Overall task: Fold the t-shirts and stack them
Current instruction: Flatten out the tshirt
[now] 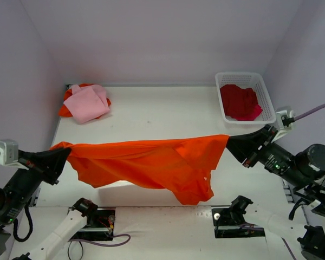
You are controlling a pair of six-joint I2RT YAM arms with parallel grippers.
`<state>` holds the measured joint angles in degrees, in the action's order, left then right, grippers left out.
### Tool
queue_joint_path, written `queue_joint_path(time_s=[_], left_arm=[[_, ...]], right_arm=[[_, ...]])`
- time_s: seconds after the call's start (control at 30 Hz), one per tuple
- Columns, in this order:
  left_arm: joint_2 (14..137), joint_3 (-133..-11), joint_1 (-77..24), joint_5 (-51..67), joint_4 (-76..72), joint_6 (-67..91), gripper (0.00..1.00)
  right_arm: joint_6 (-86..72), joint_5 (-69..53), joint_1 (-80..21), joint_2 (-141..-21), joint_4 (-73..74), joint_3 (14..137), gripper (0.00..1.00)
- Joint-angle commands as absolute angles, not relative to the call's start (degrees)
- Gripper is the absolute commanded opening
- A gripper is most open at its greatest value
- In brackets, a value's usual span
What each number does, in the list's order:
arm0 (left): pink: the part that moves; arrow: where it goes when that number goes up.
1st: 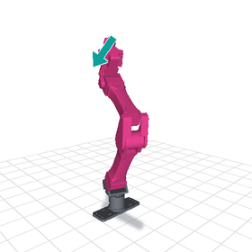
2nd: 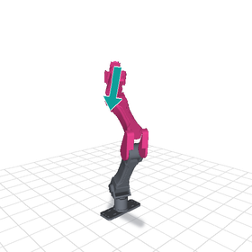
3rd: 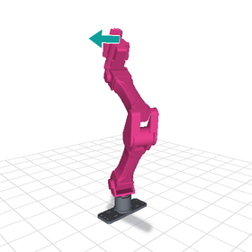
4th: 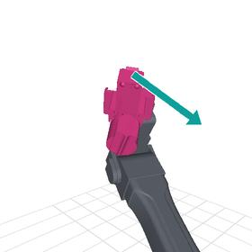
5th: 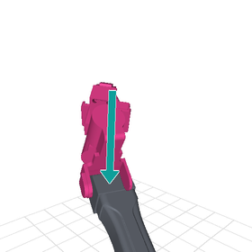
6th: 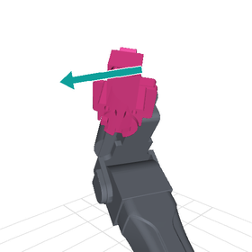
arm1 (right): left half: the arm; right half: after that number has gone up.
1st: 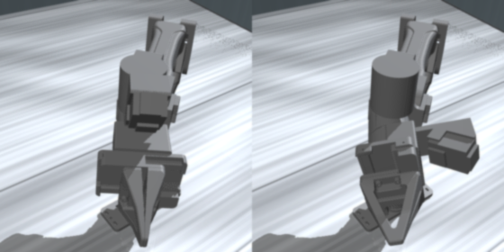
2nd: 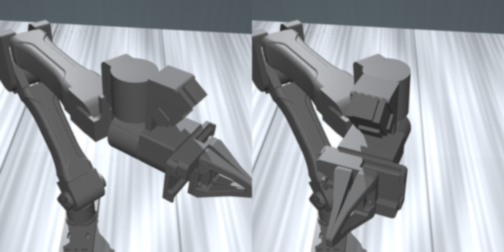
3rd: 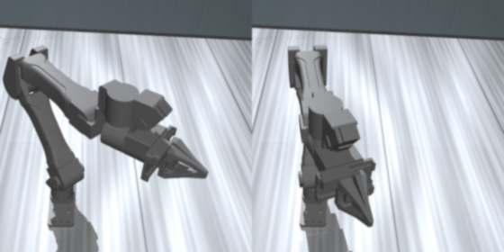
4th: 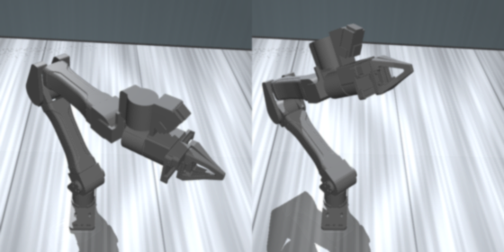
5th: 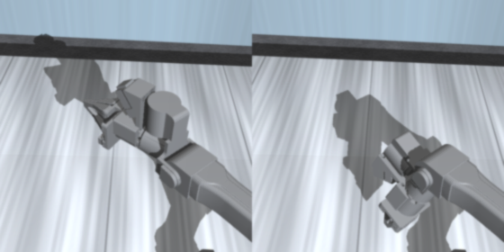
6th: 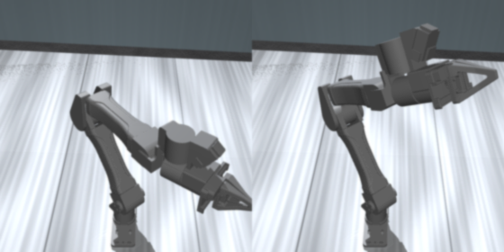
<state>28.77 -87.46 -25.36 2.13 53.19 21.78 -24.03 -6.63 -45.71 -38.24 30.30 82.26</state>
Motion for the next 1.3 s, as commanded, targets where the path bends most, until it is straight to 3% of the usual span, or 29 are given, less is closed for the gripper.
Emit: queue_joint_path(time_s=[0.0,0.23,0.43,1.27], left_arm=[[28.7,-90.3,-25.0,5.5,52.1,22.3,0.0],[27.4,-92.6,-24.9,8.3,52.7,22.6,0.0],[27.9,-87.2,-24.9,8.1,48.9,23.7,0.0],[37.6,-61.8,-25.0,3.9,27.7,28.6,0.0]], right_arm=[[-24.4,-9.5,-45.3,-37.4,26.2,85.3,0.0],[-24.8,-11.8,-43.8,-35.3,26.2,86.5,0.0],[-25.0,-10.5,-43.4,-35.5,26.2,82.0,0.0],[-29.5,26.2,-43.5,-44.6,25.7,68.0,0.0]])
